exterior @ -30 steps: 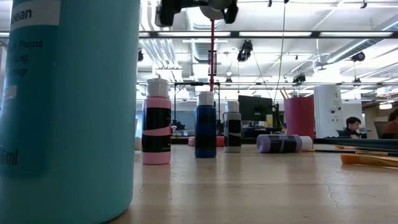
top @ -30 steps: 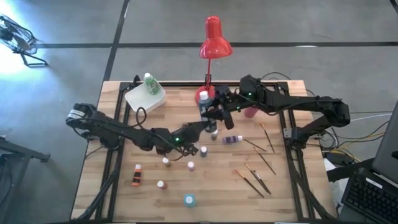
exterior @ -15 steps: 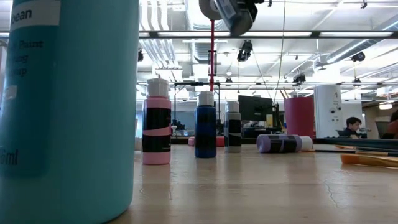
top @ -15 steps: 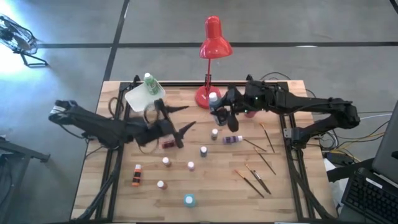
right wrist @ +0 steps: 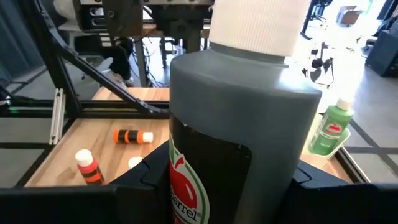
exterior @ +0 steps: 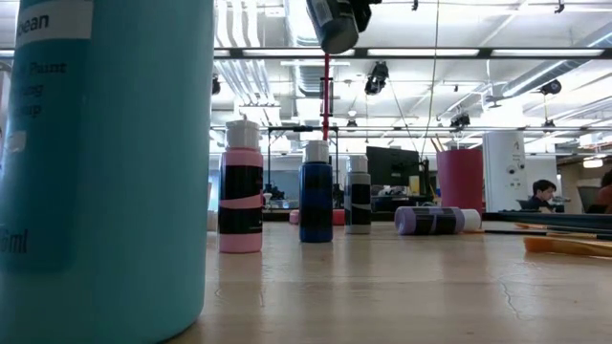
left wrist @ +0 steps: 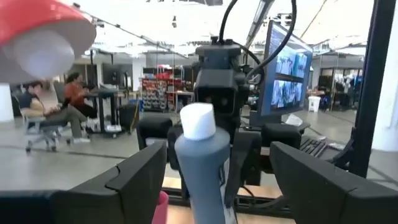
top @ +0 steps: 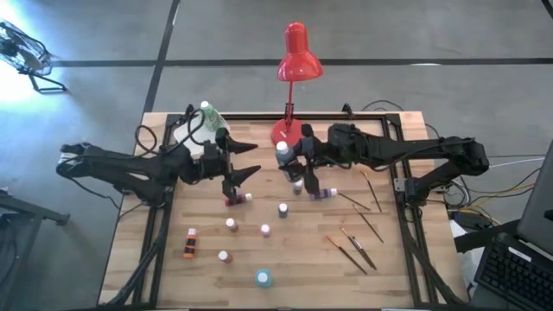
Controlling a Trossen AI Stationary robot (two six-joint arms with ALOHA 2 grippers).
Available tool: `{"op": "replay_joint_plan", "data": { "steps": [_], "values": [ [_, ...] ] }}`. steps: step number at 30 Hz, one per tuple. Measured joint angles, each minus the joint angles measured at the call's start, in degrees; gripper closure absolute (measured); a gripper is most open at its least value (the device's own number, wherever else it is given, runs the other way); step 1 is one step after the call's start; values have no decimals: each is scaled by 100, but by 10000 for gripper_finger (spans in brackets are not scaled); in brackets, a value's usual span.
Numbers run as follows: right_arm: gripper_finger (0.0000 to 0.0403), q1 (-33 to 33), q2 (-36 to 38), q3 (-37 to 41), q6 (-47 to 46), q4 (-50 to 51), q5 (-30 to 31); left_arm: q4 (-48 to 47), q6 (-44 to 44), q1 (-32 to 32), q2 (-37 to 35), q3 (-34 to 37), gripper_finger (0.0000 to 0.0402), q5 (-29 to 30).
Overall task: Pick & Place Paint Supplies
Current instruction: Put the black paint bottle into the white bin
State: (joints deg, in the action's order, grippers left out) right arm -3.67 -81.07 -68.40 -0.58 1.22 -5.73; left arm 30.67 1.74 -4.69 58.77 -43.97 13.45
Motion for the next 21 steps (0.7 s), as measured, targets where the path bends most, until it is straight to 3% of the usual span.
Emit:
{"op": "replay_joint_plan", "data": {
  "steps": [14, 21],
  "values": [
    [252, 234, -113, 70, -69, -958, 143, 16, 378, 129, -43, -47, 111, -92],
    [252, 233, -544, -116, 169, -898, 125, -89, -191, 170, 133, -249, 111, -292]
  ]
}}
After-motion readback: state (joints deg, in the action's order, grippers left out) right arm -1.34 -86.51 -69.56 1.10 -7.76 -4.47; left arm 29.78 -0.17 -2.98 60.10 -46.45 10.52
